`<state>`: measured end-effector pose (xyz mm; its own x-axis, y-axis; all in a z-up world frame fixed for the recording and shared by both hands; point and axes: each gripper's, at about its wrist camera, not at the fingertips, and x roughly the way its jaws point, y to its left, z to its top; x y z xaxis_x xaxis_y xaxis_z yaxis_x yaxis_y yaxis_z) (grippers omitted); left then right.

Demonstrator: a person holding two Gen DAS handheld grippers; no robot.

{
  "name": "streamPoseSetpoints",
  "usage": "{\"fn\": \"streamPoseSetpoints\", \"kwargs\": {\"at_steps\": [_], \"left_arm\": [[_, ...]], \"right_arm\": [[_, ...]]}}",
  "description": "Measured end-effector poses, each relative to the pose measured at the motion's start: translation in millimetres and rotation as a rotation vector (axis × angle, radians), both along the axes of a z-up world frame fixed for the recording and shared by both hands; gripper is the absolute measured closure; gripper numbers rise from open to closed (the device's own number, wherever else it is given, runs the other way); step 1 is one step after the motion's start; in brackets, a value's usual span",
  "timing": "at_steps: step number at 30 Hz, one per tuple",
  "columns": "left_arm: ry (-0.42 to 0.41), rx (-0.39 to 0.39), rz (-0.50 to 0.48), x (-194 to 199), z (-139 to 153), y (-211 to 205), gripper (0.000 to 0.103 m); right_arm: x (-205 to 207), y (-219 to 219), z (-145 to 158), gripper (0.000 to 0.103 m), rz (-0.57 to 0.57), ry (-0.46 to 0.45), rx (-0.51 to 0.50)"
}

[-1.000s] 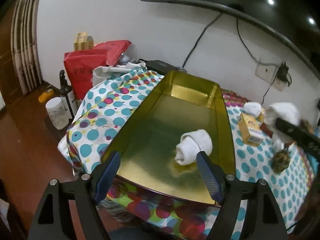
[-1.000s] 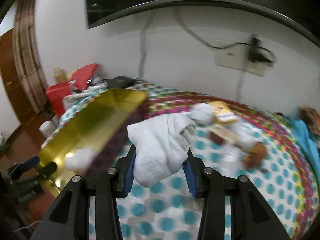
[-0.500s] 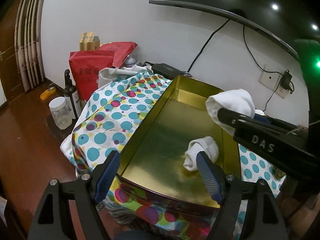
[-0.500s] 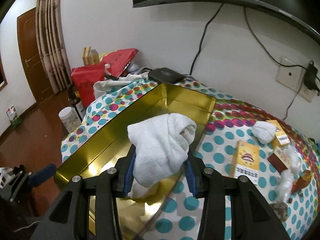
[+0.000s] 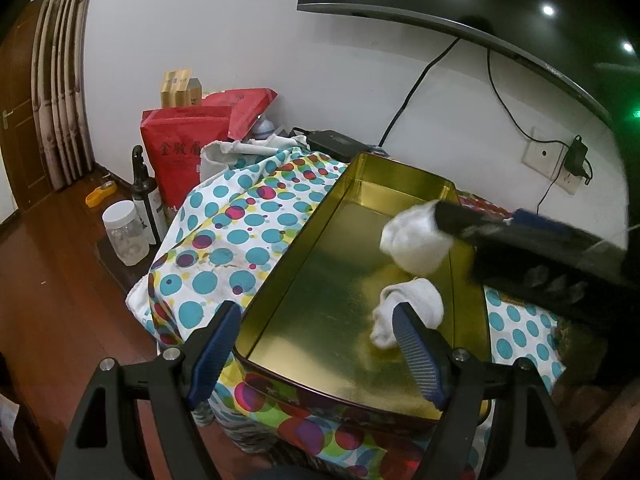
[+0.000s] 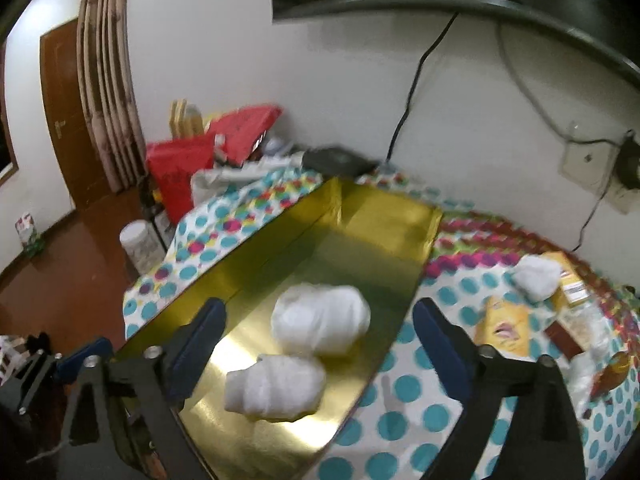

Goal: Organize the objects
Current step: 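Lower the towel into the tray and open the right gripper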

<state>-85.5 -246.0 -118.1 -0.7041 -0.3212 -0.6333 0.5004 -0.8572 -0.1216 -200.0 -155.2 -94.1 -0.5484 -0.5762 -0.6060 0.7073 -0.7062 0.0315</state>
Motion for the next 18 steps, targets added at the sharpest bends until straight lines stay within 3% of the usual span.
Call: {"fn": "streamPoseSetpoints", "kwargs": {"at_steps": [3,6,10,14,18], "left_arm": [[0.0,0.001,-0.011,0,0,4,0.023],[0.021,-0.007,-0.035,0,3,11,0.023],[0.073,-0.043,-0.107,1,12,31,0.023],[0.068,-0.059,-0.195,-7,9,59,0.023],[0.03,-0.05,-0.284,-19,-1,95,0.023]], "right_arm": [[-5,24,9,0.006,-0.052,0.017,-0.005],[-11,67,9,0.003,-0.157,0.095,0.041],[-26,148,0,0.001,-0.35,0.155,0.098],[-50,221,-11,0.0,-0.502,0.121,0.102],[-71,266,-23,0.0,-0.591,0.055,0.078]]}}
